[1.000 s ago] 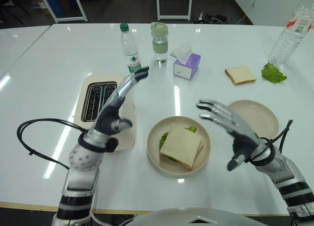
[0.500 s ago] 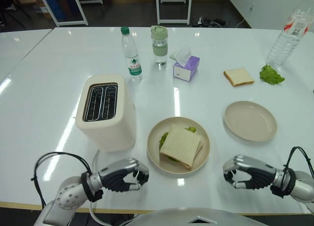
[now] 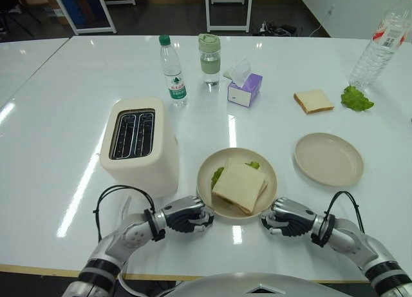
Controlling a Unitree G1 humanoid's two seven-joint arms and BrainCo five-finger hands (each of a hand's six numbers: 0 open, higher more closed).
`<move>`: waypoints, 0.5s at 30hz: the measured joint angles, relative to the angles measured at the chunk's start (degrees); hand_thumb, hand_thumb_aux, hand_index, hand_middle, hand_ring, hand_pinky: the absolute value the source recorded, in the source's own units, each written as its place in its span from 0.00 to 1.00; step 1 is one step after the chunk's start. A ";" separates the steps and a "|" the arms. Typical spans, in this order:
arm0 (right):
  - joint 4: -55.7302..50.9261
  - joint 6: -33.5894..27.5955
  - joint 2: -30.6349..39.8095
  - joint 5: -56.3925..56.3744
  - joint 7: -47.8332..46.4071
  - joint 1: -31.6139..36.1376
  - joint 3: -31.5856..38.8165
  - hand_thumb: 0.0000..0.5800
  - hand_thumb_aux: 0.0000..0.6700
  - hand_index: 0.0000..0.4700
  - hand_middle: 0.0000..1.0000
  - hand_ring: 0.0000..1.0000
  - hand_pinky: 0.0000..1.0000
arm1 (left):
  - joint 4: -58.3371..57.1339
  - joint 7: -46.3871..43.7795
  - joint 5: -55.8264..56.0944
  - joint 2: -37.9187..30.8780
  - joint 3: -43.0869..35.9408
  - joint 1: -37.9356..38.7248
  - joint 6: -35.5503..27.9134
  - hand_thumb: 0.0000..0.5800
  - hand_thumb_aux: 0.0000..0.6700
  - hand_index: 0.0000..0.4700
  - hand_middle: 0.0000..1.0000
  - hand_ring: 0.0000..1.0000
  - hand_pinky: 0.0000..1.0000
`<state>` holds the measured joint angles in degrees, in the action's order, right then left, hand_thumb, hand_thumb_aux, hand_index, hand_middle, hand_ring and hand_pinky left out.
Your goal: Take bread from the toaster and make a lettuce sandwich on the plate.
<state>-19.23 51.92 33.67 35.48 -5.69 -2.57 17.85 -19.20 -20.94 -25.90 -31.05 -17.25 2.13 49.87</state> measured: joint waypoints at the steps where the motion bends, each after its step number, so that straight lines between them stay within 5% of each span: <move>1: -1.15 -0.44 -0.65 1.67 2.09 1.13 -0.02 1.00 1.00 1.00 1.00 1.00 1.00 | -1.44 1.09 -0.23 0.79 -0.41 -1.18 -0.02 1.00 1.00 1.00 1.00 1.00 1.00; 8: -7.53 -3.92 -4.53 7.77 14.11 8.05 -0.07 1.00 1.00 1.00 1.00 1.00 1.00 | -11.50 7.96 -1.70 3.48 -1.67 -9.10 -0.30 1.00 1.00 1.00 1.00 1.00 1.00; 9: -7.51 -3.71 -4.51 7.57 14.79 7.94 -0.01 0.99 0.90 0.90 1.00 1.00 1.00 | -12.05 7.54 0.65 3.39 -1.67 -9.20 0.77 1.00 1.00 1.00 0.86 0.86 0.86; 10: -6.68 -2.94 -4.35 6.29 14.67 7.33 -0.15 0.92 0.72 0.72 1.00 1.00 1.00 | -10.79 5.30 4.73 2.74 -1.95 -7.94 1.69 1.00 1.00 1.00 0.08 0.08 0.08; 11: -5.05 -1.75 -4.02 3.76 14.16 6.38 -0.49 0.00 0.00 0.00 0.21 0.21 0.21 | -8.26 2.44 9.09 1.64 -2.71 -5.62 2.73 0.96 0.80 0.80 0.00 0.00 0.00; 12: -3.32 -0.77 -3.51 1.06 13.33 5.47 -0.83 0.00 0.00 0.00 0.00 0.00 0.00 | -5.07 -0.15 13.68 0.29 -3.46 -3.00 3.45 0.00 0.00 0.00 0.00 0.00 0.00; 15: 5.14 1.34 -1.16 -10.99 10.82 2.31 -2.75 0.00 0.00 0.00 0.00 0.00 0.00 | 9.19 -3.52 25.11 -4.95 -3.63 3.24 3.34 0.00 0.00 0.00 0.00 0.00 0.00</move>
<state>-14.09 53.25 32.51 24.49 5.13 -0.27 15.10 -10.01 -24.47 -0.80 -36.00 -20.88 5.37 53.22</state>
